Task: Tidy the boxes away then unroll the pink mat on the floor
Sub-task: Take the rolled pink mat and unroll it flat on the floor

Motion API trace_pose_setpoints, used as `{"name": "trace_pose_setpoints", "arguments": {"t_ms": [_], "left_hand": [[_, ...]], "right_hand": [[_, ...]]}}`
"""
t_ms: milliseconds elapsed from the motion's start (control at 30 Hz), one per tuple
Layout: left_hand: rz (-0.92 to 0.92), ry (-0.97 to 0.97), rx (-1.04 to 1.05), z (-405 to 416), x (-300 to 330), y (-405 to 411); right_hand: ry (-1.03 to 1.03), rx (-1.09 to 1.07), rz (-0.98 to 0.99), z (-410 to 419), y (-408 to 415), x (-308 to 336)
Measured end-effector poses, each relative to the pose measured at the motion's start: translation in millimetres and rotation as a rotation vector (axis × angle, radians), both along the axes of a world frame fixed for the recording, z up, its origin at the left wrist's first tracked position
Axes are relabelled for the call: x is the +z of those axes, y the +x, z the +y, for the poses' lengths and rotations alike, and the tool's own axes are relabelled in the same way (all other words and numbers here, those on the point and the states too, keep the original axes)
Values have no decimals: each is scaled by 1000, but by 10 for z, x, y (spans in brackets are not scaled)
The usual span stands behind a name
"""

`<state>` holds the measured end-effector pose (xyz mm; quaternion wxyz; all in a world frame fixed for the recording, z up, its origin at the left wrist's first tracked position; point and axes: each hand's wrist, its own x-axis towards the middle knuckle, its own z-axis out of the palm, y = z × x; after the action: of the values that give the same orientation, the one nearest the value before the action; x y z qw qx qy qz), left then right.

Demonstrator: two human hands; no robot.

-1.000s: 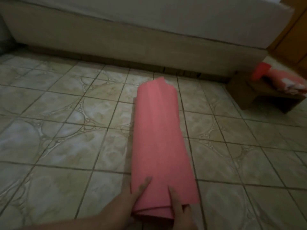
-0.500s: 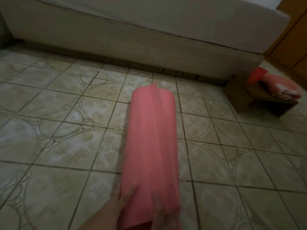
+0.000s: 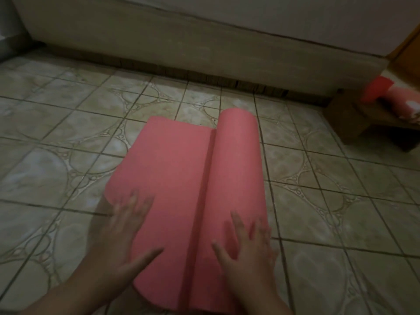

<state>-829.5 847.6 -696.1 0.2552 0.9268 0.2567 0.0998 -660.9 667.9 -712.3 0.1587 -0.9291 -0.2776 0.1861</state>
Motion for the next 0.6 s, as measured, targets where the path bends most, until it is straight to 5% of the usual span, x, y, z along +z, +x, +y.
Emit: {"name": "trace_pose_setpoints", "arguments": {"t_ms": [100,200,400,600], "left_hand": [[176,395,-85,-89,-18,347],[234,339,-54,-186,-137,716],[597,-129,-67,-174,-1064,991],[655,-87,-69,-224,-1349,912]], "right_hand": [[35,-69,46,-132,50,-210],[103,-66,87,-185,55,-260],[282,-197,288,-315,270,-333],[397,-270,383,-336,448,-360]]}}
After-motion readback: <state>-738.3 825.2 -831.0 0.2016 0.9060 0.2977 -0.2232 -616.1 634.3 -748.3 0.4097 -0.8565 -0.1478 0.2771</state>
